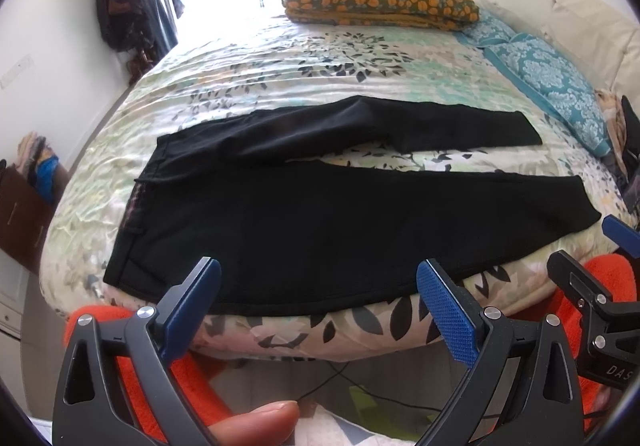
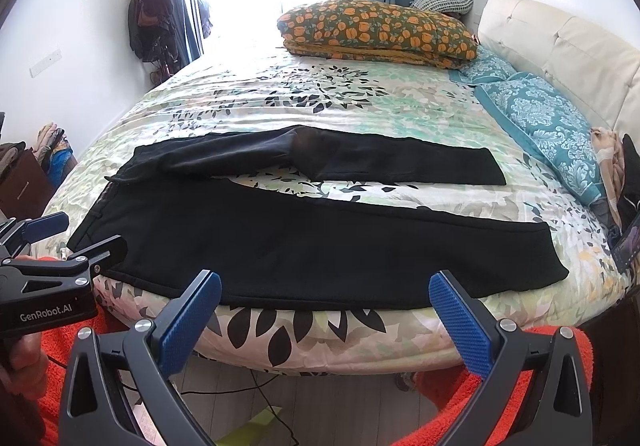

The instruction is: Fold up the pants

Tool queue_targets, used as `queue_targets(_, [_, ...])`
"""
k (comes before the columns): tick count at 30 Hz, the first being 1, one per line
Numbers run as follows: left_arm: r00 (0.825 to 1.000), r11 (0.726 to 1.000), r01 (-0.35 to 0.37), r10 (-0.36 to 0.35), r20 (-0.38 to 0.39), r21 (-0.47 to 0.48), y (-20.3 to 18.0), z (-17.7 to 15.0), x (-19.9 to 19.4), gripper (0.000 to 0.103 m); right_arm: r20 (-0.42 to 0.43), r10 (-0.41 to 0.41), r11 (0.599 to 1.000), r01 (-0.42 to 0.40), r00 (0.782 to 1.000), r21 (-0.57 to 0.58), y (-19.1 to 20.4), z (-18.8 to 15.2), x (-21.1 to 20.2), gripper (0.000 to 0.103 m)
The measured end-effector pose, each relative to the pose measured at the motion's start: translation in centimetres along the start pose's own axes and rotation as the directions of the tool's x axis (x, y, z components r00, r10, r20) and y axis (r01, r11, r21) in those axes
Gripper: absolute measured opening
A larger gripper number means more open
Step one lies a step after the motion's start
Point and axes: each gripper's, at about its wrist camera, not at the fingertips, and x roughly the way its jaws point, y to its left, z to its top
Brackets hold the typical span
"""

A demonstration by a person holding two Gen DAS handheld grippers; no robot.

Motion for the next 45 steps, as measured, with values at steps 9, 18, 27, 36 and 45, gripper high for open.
queue_targets(9, [0.999, 1.000, -0.005, 0.005, 0.037, -0.008, -0.6, 4.4, 3.0, 0.099, 0.043, 0.220, 0.976, -0.220, 0.975, 0.003, -2.8, 3.2, 2.9, 0.103])
queue_targets(18, [0.999, 0.999, -0.042, 0.042, -0.001, -0.022, -1.0, 7.1, 7.9, 0.099, 0.015, 0.132, 0.964, -0.132, 0.991, 0.229, -23.2, 12.8, 17.2, 0.103])
queue_targets(27, [0.990, 0.993, -0.111, 0.108, -0.091, -0.029, -0.4, 8.0, 12.9, 0.099, -0.365, -0.004, 0.963, 0.102, 0.931, 0.250, -40.6, 19.3, 38.3, 0.102])
queue_targets(36, [0.979, 0.985, -0.157, 0.145, -0.140, -0.076, 1.2, 8.7, 16.4, 0.099, -0.164, -0.308, 0.941, 0.274, 0.937, -0.199, -35.8, 24.7, 39.4, 0.008])
queue_targets(45, [0.969, 0.983, -0.174, 0.159, -0.190, -0.063, 1.5, 7.7, 17.5, 0.099, -0.222, -0.352, 0.936, 0.338, 0.909, -0.099, -35.7, 22.9, 46.1, 0.033])
